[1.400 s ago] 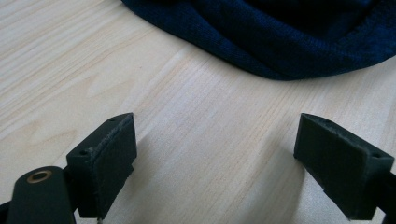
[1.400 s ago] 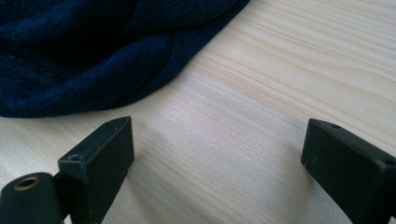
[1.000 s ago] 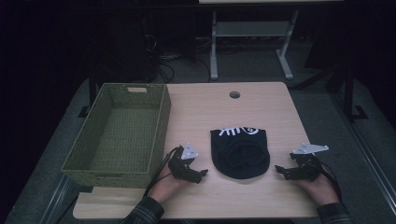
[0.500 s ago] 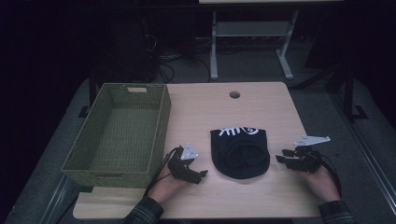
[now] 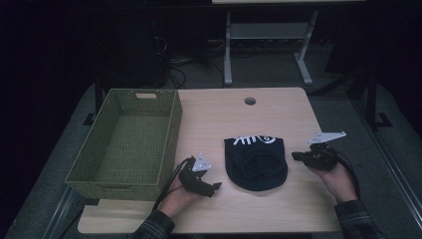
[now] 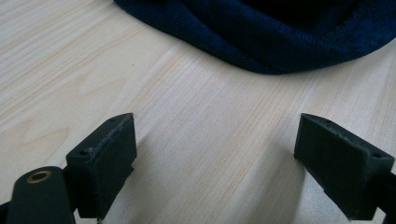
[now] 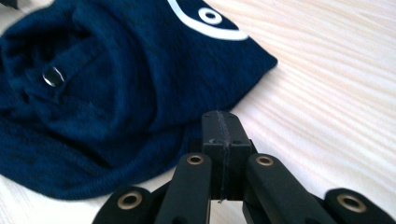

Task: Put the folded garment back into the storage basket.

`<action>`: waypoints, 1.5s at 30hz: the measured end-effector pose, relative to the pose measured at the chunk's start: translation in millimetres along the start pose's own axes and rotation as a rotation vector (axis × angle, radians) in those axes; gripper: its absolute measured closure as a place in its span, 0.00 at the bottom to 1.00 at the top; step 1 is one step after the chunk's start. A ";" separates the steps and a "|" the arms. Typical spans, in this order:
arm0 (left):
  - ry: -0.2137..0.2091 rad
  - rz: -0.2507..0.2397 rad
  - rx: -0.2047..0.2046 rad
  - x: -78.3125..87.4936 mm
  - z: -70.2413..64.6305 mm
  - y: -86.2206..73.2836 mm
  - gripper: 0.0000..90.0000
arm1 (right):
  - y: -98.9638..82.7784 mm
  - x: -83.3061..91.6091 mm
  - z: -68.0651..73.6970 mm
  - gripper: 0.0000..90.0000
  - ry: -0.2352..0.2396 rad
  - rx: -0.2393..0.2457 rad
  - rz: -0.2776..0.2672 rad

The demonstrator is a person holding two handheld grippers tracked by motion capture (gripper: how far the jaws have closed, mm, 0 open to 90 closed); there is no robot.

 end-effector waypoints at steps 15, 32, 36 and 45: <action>0.001 -0.005 -0.002 -0.3 0.1 0.2 0.13 | 31.9 -17.0 -8.9 1.00 0.041 0.009 -0.028; 0.000 0.001 -0.001 0.1 0.1 0.5 0.13 | 60.5 -49.5 -27.1 1.00 0.048 0.011 -0.040; 0.000 0.001 -0.001 0.2 0.1 0.4 0.13 | 62.8 -64.2 -32.1 1.00 0.043 0.002 -0.020; 0.000 0.001 -0.001 0.2 0.1 0.4 0.13 | 57.3 -89.4 -42.4 1.00 0.027 -0.011 0.013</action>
Point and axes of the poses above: each handheld gripper's, and its own axes: x roughly backward along the jaws, y roughly out of its top, z roughly to its left, the point moved 2 cm from there along -x, roughly forward along the jaws, and after that the axes turned 10 degrees about -z, right-handed, at the moved point
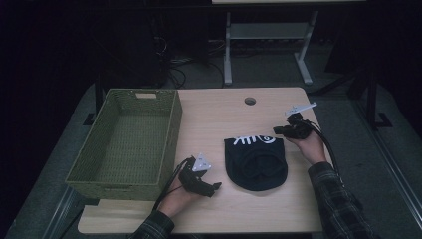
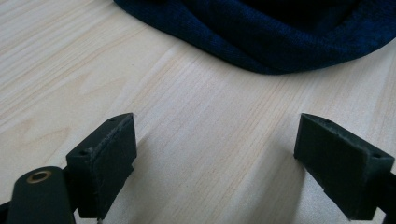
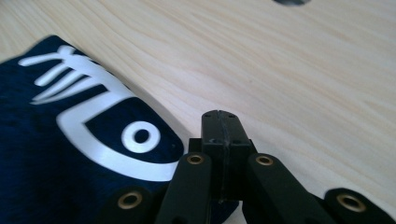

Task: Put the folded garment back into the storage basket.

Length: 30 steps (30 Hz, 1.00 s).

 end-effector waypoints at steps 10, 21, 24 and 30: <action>0.000 0.000 0.000 0.0 0.0 0.0 0.13 | -13.9 -8.2 -8.7 1.00 0.005 -0.017 0.049; 0.000 0.000 0.000 0.0 0.0 0.0 0.13 | -22.1 0.4 -6.1 1.00 0.012 0.001 0.079; 0.001 -0.001 0.001 0.1 -0.1 -0.1 0.13 | -28.1 4.8 -5.5 1.00 0.010 0.004 0.078; 0.001 -0.002 0.003 0.0 -0.3 -0.2 0.14 | -35.2 14.1 -1.9 1.00 0.015 0.027 0.082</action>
Point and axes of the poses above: each handheld gripper's, and its own axes: x roughly backward along the jaws, y roughly out of its top, z roughly to its left, the point moved 2 cm from there along -x, roughly forward along the jaws, and after that the axes turned 10 degrees about -z, right-handed, at the moved point
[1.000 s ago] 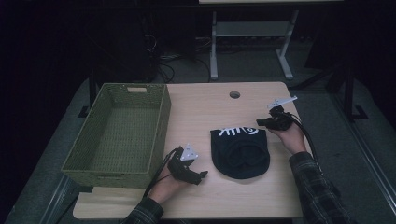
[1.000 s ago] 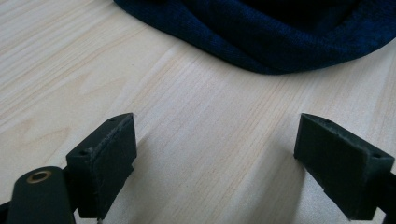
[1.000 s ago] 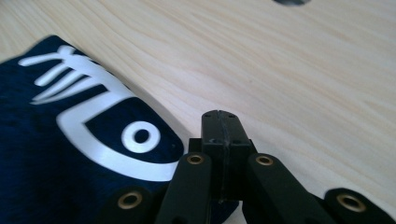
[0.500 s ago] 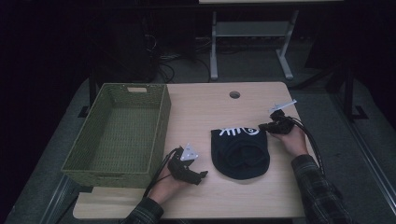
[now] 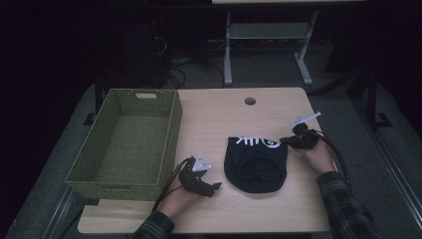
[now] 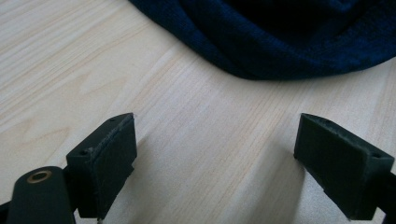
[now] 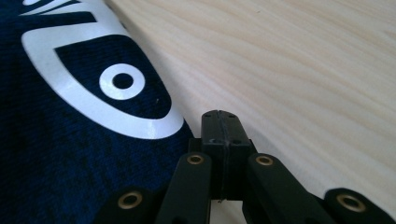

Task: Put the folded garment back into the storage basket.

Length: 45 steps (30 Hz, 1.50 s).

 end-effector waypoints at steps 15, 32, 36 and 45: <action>0.001 -0.004 0.009 -0.3 -0.6 -0.2 0.14 | -16.9 21.5 14.5 1.00 0.016 0.026 -0.011; 0.000 -0.001 0.001 -0.1 -0.1 -0.5 0.14 | -36.3 43.2 35.7 1.00 0.032 0.055 0.000; 0.000 -0.002 0.001 -0.1 -0.1 -0.5 0.14 | -40.4 47.8 42.3 1.00 0.045 0.062 0.003; 0.000 -0.002 0.001 -0.1 -0.1 -0.5 0.14 | -56.9 57.3 63.4 1.00 0.085 0.054 0.008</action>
Point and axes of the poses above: each handheld gripper's, and its own axes: x roughly backward along the jaws, y roughly out of its top, z roughly to its left, the point moved 2 cm from there along -x, roughly forward along the jaws, and after that the axes turned 10 degrees about -z, right-handed, at the moved point
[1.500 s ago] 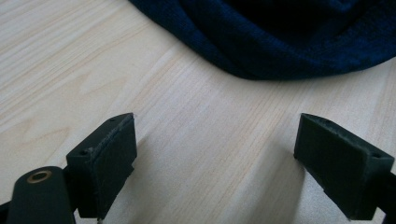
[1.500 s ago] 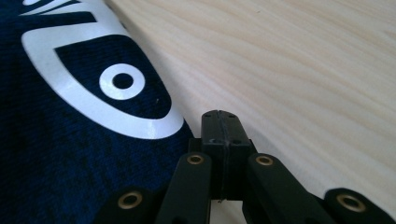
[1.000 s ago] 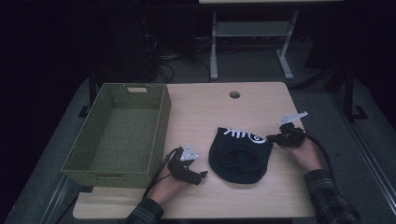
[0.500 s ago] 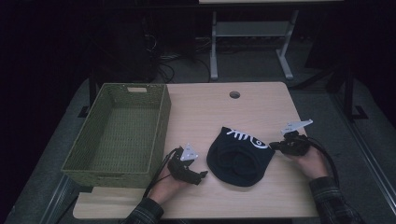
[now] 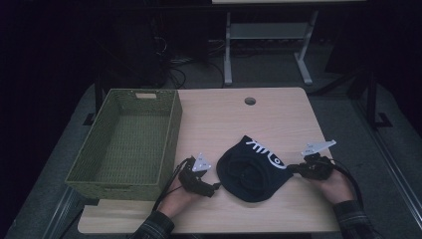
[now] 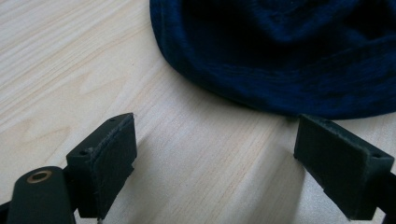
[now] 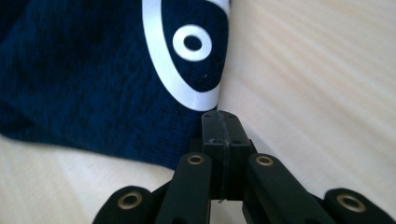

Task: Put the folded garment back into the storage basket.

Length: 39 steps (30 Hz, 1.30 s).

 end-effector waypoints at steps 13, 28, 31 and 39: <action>-0.001 0.008 0.002 -0.2 0.1 1.0 0.14 | -5.6 12.7 -6.7 0.72 -0.118 -0.054 -0.107; -0.008 0.051 0.026 8.5 -7.2 22.0 0.14 | -10.6 -6.3 -35.5 0.23 -0.259 -0.110 -0.119; -0.025 0.054 0.024 11.0 -10.1 29.8 0.14 | -11.2 -7.5 -37.1 0.20 -0.259 -0.123 -0.122; -0.074 0.053 0.008 15.7 -20.0 54.6 0.14 | -12.9 -9.3 -37.6 0.18 -0.274 -0.103 -0.137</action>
Point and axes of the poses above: each handheld gripper's, and its own axes: x roughly backward along the jaws, y roughly out of its top, z roughly to its left, the point moved 2 cm from there along -x, roughly forward along the jaws, and after that the axes turned 10 degrees about -z, right-handed, at the moved point
